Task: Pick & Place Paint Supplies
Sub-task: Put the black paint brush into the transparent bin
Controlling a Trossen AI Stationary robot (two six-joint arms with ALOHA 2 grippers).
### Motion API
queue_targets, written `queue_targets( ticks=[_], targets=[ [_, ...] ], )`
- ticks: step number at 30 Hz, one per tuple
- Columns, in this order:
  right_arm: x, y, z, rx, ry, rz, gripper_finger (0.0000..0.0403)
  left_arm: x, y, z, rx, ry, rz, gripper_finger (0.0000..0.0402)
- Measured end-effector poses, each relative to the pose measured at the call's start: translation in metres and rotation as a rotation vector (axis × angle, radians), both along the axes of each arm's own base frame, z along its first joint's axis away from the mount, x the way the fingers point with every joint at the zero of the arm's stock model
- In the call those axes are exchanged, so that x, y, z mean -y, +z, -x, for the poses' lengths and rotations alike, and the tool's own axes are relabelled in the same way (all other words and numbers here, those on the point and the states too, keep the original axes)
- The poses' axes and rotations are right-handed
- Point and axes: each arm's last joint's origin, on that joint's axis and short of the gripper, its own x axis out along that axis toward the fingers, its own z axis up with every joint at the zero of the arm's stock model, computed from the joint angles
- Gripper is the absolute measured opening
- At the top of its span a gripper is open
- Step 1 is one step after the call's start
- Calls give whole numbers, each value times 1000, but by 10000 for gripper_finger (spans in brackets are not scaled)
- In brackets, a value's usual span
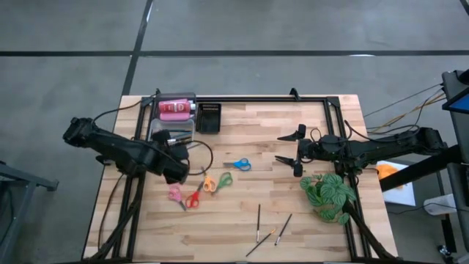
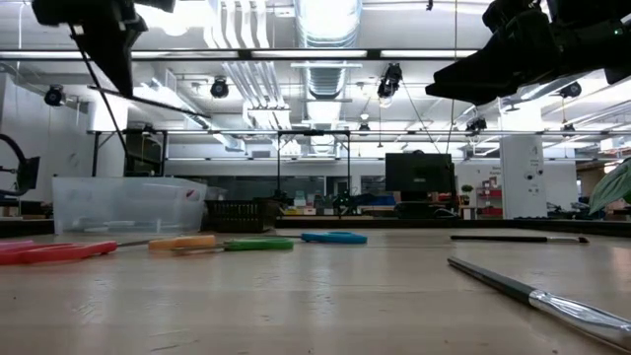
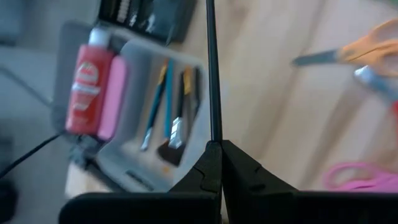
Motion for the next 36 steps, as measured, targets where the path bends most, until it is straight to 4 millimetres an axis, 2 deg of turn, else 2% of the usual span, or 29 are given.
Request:
queue_targets(
  ticks=[6, 12, 18, 23, 31, 36],
  targets=[
    [0, 0, 0, 0, 0, 0, 331, -29, -14, 3, -146, 48, 1, 3],
    [0, 0, 0, 0, 0, 0, 331, -67, -28, 7, -291, 65, 40, 3],
    [0, 0, 0, 0, 0, 0, 331, -106, -33, 9, -308, 100, 99, 3],
    [0, 0, 0, 0, 0, 0, 331, -132, -34, 8, -266, 53, 151, 3],
    [0, 0, 0, 0, 0, 0, 331, -151, -37, 10, -219, -19, 234, 3],
    [0, 0, 0, 0, 0, 0, 331, -152, -59, 16, -270, -75, 252, 3]
  ],
)
